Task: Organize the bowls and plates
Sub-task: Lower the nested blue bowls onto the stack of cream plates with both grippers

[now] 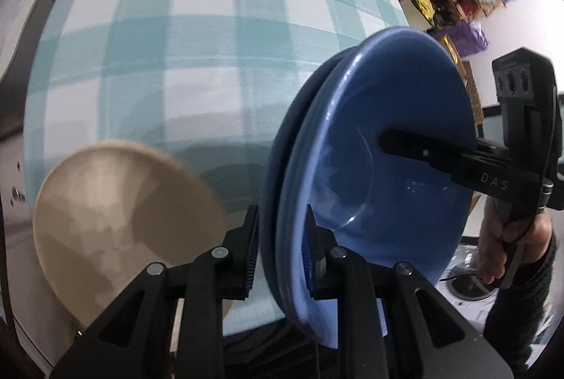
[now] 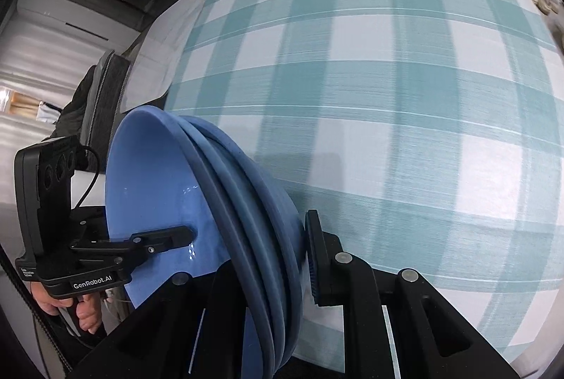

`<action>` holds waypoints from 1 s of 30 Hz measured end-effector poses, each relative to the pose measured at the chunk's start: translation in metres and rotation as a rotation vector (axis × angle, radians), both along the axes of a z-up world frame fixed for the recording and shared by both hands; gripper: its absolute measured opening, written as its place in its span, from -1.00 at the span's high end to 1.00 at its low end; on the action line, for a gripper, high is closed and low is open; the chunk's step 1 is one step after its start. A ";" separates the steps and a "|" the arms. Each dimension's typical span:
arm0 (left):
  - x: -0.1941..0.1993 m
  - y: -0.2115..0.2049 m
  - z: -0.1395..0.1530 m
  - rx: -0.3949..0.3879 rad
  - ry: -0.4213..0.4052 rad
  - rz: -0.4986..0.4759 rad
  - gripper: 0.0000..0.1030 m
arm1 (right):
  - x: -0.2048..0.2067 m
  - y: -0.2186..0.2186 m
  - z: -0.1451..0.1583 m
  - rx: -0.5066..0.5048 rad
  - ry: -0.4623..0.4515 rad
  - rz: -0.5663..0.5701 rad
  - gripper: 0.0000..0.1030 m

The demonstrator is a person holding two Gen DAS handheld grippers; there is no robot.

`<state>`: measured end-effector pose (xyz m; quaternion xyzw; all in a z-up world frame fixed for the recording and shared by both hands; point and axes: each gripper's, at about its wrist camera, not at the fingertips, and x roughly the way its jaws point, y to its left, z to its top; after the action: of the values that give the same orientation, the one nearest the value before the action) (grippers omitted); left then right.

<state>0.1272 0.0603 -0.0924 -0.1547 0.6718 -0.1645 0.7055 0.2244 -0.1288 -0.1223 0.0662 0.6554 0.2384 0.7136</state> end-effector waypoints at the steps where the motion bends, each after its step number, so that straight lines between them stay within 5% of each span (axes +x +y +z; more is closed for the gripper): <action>1: -0.004 0.010 -0.001 -0.005 0.012 0.016 0.63 | -0.001 0.008 -0.001 -0.005 0.013 0.010 0.77; 14: -0.042 0.083 0.011 0.011 0.001 0.146 0.63 | -0.012 0.108 0.014 -0.026 0.022 0.165 0.76; 30: -0.074 0.140 -0.021 0.048 0.062 0.248 0.63 | -0.034 0.184 -0.023 -0.055 0.084 0.259 0.76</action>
<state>0.0529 0.2003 -0.1134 -0.2249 0.6728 -0.0550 0.7027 0.1908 0.0555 -0.1455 -0.0288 0.6941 0.3074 0.6503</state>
